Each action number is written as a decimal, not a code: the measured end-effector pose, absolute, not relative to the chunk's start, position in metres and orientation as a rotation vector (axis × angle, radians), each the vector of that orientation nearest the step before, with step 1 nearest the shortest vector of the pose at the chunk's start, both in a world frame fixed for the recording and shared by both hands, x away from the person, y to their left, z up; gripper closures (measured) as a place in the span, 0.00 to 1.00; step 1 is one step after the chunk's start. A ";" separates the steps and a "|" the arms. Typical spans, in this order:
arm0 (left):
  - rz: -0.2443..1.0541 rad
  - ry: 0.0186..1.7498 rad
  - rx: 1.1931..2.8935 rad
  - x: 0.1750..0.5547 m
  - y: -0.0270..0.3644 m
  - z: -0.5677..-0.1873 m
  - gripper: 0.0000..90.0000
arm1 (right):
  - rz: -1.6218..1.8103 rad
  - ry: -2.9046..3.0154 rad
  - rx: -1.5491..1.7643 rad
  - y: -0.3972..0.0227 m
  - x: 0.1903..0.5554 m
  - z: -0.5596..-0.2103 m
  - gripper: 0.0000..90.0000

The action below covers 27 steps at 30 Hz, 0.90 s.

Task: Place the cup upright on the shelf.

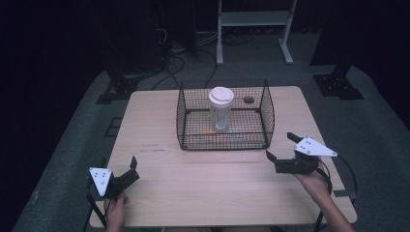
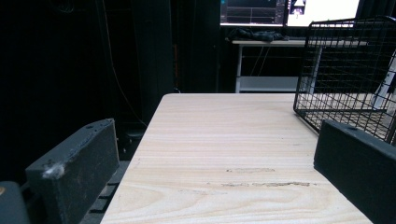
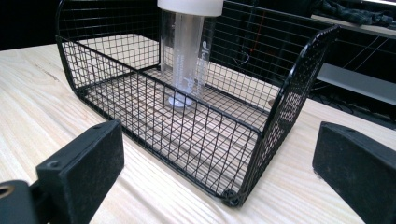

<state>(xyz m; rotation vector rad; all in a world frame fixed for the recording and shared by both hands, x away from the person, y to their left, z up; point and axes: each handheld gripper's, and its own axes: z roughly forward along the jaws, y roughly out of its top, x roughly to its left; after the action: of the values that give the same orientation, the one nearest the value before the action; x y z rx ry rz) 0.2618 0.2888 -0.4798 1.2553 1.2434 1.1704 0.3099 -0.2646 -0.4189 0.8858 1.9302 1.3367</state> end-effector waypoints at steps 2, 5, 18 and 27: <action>1.169 1.242 1.258 0.262 0.288 -0.480 0.00 | 1.336 1.927 0.890 -0.267 0.308 -0.421 0.02; 1.173 1.240 1.259 0.262 0.288 -0.480 0.00 | 1.331 1.927 0.893 -0.269 0.304 -0.423 0.02; 1.173 1.237 1.263 0.262 0.288 -0.480 0.00 | 1.343 1.916 0.920 -0.277 0.292 -0.434 0.02; 1.176 1.236 1.262 0.261 0.287 -0.480 0.00 | 1.343 1.904 0.947 -0.282 0.284 -0.445 0.02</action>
<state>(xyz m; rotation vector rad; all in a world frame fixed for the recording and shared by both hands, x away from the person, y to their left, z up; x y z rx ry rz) 0.2614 0.2875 -0.4798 1.2622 1.2358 1.1764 0.2841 -0.2816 -0.4447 0.9473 1.9042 1.3427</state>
